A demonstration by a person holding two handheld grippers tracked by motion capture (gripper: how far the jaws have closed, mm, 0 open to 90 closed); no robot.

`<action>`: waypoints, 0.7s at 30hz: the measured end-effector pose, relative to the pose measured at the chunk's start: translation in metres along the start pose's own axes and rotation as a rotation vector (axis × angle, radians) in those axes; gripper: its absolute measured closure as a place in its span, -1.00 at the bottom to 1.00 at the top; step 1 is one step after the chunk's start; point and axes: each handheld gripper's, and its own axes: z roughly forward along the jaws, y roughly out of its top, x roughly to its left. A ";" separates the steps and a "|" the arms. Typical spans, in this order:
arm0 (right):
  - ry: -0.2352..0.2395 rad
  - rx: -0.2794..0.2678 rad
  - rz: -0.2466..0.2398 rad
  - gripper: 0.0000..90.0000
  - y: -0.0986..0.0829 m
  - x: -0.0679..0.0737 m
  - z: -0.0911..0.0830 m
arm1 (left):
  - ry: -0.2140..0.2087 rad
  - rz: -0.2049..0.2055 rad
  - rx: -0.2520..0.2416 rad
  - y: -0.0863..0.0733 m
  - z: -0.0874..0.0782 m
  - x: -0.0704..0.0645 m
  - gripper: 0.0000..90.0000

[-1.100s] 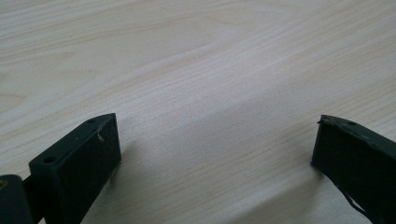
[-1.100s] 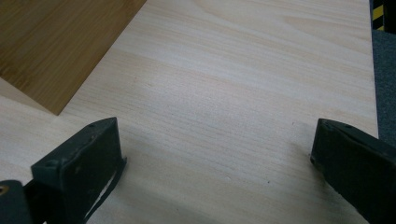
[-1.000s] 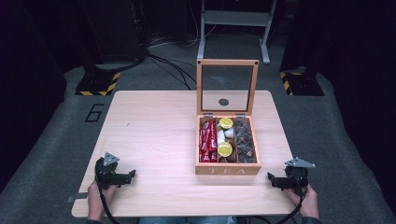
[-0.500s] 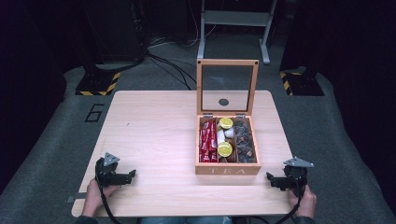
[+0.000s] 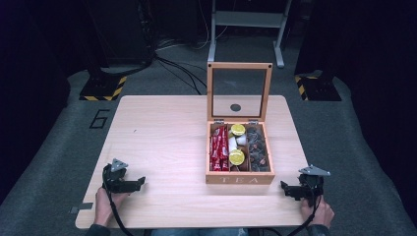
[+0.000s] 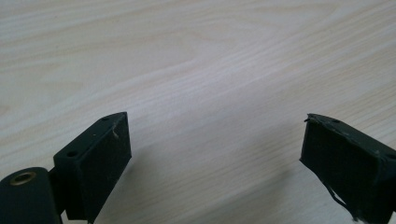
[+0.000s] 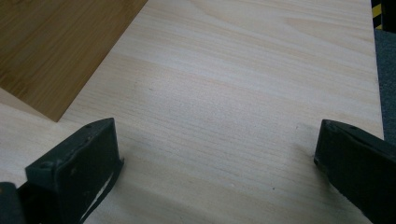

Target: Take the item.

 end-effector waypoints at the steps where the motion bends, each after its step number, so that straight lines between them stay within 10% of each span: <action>1: 0.001 0.000 0.000 -1.00 0.000 0.000 0.000 | -0.018 -0.002 -0.011 0.004 -0.001 -0.003 -0.82; 21: 0.007 0.002 -0.003 -1.00 0.000 0.000 0.000 | -0.115 0.102 -0.099 0.045 -0.018 -0.041 -0.96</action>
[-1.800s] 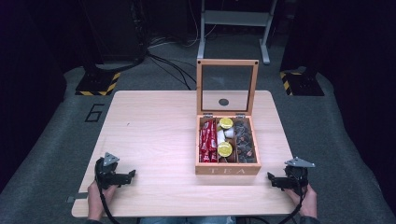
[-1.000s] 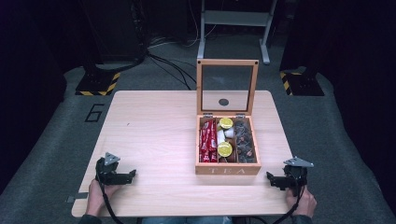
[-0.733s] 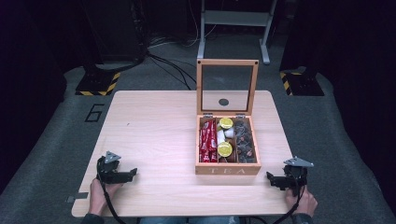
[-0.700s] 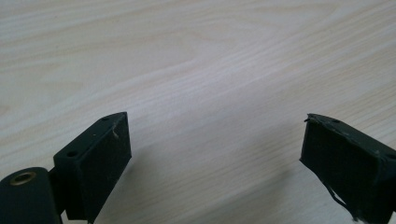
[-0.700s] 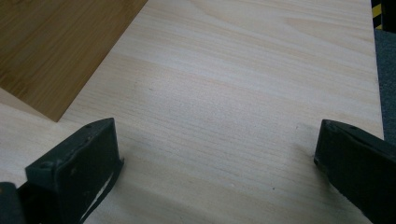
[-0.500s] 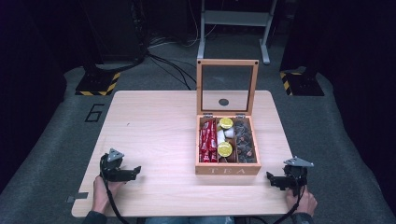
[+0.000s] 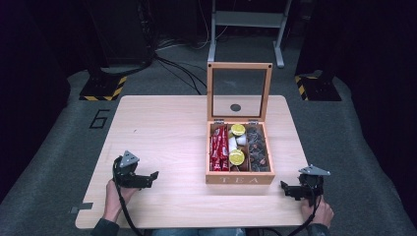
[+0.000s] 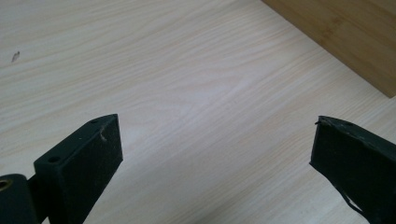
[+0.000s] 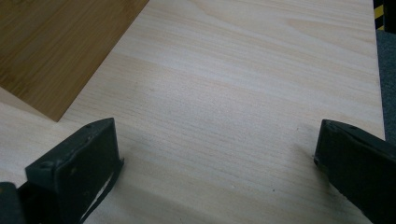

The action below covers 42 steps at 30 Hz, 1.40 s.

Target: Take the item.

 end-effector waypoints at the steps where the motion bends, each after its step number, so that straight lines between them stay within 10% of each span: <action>1: 0.000 0.000 0.000 -1.00 0.000 0.000 0.000 | 0.000 0.000 0.000 0.000 0.000 0.000 -0.96; 42: 0.005 -0.004 -0.005 -1.00 0.000 -0.001 0.000 | -0.133 0.192 -0.041 0.104 0.038 -0.072 -0.95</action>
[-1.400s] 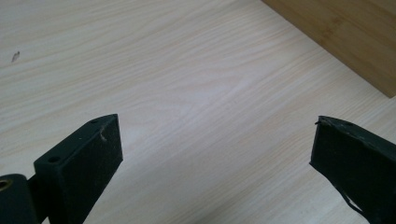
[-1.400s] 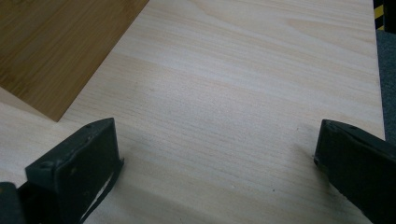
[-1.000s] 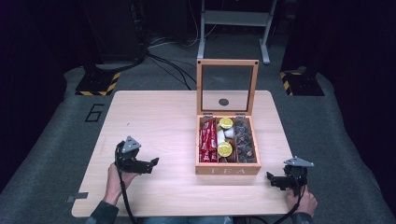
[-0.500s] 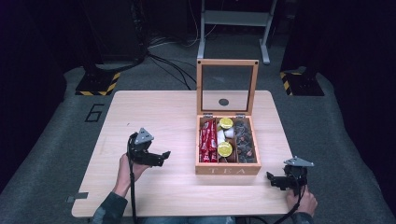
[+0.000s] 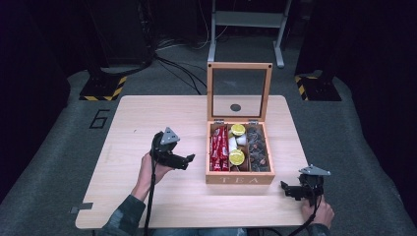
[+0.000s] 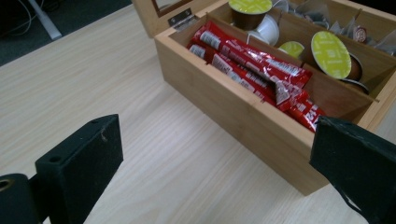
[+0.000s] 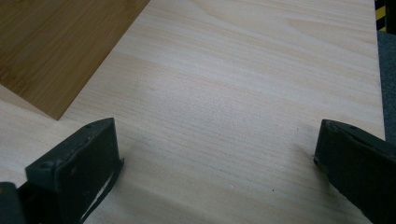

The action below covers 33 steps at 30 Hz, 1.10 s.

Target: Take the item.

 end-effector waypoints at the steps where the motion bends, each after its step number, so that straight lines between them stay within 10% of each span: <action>1: 0.001 -0.001 0.000 -1.00 0.000 0.000 0.000 | -0.013 0.008 0.003 0.005 0.003 -0.003 -0.95; 33: 0.001 -0.002 -0.001 -1.00 0.000 0.000 0.000 | -0.141 0.187 0.041 0.067 0.073 -0.063 -0.91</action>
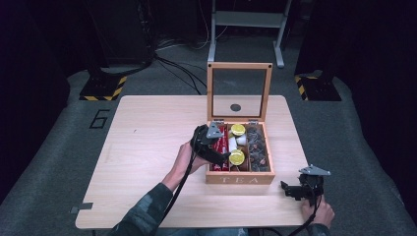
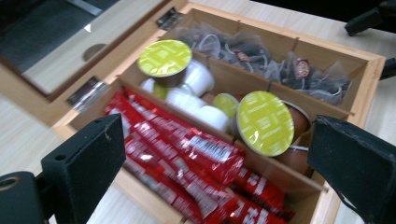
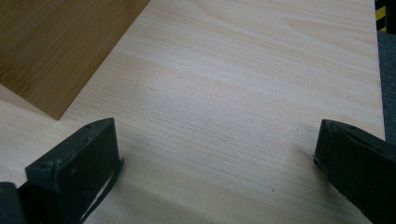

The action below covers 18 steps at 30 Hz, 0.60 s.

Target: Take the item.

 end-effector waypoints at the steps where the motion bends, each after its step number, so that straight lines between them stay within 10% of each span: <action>1: 0.000 0.000 0.000 -1.00 0.000 0.000 0.000 | -0.001 0.008 0.005 0.002 0.003 -0.002 -0.91; 18: 0.000 0.000 0.000 -1.00 0.000 0.000 0.000 | -0.084 0.080 0.059 0.016 0.043 -0.026 -0.72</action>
